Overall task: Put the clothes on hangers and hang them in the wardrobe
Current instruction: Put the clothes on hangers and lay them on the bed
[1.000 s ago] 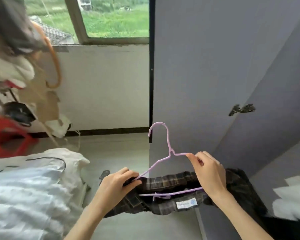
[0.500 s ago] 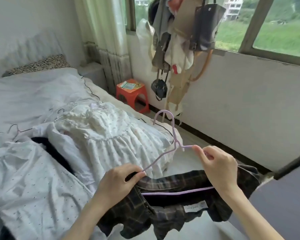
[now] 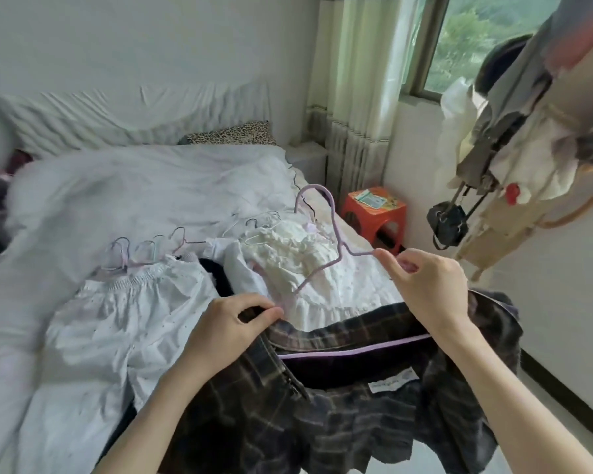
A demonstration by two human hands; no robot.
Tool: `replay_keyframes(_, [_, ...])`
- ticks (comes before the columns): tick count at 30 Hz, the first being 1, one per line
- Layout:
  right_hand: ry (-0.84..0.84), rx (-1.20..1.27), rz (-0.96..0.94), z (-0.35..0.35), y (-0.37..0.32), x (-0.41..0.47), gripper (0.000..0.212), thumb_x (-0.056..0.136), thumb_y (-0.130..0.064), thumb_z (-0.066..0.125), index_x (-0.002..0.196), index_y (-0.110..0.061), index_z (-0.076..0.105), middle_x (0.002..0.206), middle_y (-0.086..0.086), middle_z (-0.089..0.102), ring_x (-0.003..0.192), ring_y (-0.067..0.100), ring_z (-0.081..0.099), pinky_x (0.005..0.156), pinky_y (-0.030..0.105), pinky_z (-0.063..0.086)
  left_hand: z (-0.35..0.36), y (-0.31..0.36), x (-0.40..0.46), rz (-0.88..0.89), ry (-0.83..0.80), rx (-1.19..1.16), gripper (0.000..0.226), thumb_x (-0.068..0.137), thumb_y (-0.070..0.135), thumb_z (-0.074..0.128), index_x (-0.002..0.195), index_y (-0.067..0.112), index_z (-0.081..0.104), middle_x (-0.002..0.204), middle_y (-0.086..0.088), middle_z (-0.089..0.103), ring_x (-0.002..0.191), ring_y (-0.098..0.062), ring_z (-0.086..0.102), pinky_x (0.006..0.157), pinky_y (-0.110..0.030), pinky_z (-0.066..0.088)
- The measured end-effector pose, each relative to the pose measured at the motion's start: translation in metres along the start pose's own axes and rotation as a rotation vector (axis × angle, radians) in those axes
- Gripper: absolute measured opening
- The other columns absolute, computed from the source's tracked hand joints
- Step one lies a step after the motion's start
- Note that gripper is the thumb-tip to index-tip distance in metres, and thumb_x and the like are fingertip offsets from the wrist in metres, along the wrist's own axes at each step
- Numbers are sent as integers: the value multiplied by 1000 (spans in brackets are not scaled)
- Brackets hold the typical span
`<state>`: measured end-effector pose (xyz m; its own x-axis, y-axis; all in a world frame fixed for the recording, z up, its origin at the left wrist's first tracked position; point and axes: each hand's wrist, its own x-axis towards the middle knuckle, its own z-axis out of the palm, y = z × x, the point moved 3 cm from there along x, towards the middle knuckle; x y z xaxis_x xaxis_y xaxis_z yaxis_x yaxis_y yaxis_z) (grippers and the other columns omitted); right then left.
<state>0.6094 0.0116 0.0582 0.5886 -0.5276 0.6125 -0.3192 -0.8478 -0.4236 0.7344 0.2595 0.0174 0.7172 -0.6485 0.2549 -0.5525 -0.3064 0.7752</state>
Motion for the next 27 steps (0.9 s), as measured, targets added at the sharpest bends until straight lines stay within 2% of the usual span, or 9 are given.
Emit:
replay_keyframes(4, [-103,1,-1,45,0,65,52,79,-59,57,48,-17,51,43,-2,50,42,16,47,49,26,39,-5,-28,60,-88,31,-7,36,66,72,61,77,38,70,83,21,69,79,-5,64,77,-33,51])
replay_keyframes(7, [-156,-42,-12,101,17,125,58,81,-59,55,49,-11,52,44,2,51,43,19,46,48,26,35,3,-58,129,-126,38,52,26,71,65,63,74,40,68,83,25,67,83,1,61,79,-31,50])
replay_keyframes(9, [-226,-49,6,149,33,167,59,82,-59,53,51,-9,55,45,3,51,43,19,45,48,25,34,11,-80,180,-172,15,110,22,76,60,62,75,38,67,82,20,68,82,-3,61,78,-34,51])
replay_keyframes(13, [-391,-38,49,250,64,238,62,86,-58,51,46,-12,38,43,1,40,42,18,38,44,26,27,25,-129,276,-287,-61,300,19,82,57,56,76,40,61,89,17,64,86,-10,58,72,-30,47])
replay_keyframes(15, [-481,-26,101,301,78,264,60,88,-57,47,48,-13,36,49,2,43,53,24,46,50,30,31,34,-152,319,-352,-60,402,20,84,56,55,75,38,57,83,13,59,79,-12,54,64,-27,38])
replay_keyframes(19, [-625,-30,177,385,107,282,52,94,-50,41,70,-5,53,72,11,57,78,32,58,61,33,35,58,-200,373,-455,-44,512,24,86,55,54,85,32,61,82,6,53,89,-21,58,62,-27,35])
replay_keyframes(22, [-724,-21,157,433,124,280,42,95,-45,41,99,-9,61,100,11,65,96,31,59,75,34,43,80,-239,387,-480,-10,526,28,91,43,51,104,20,61,111,-1,57,106,-26,53,73,-31,41])
replay_keyframes(25, [-762,-13,91,454,136,263,40,94,-39,45,126,-16,53,123,9,57,114,29,50,92,39,40,96,-272,390,-517,-114,548,38,95,36,44,128,17,44,139,-6,41,126,-27,37,95,-39,37])
replay_keyframes(27, [-759,-27,38,457,143,248,44,94,-36,47,133,-16,47,131,9,52,121,29,46,98,40,35,101,-283,384,-512,-179,572,47,96,38,41,139,19,34,147,-4,31,133,-24,28,103,-40,31])
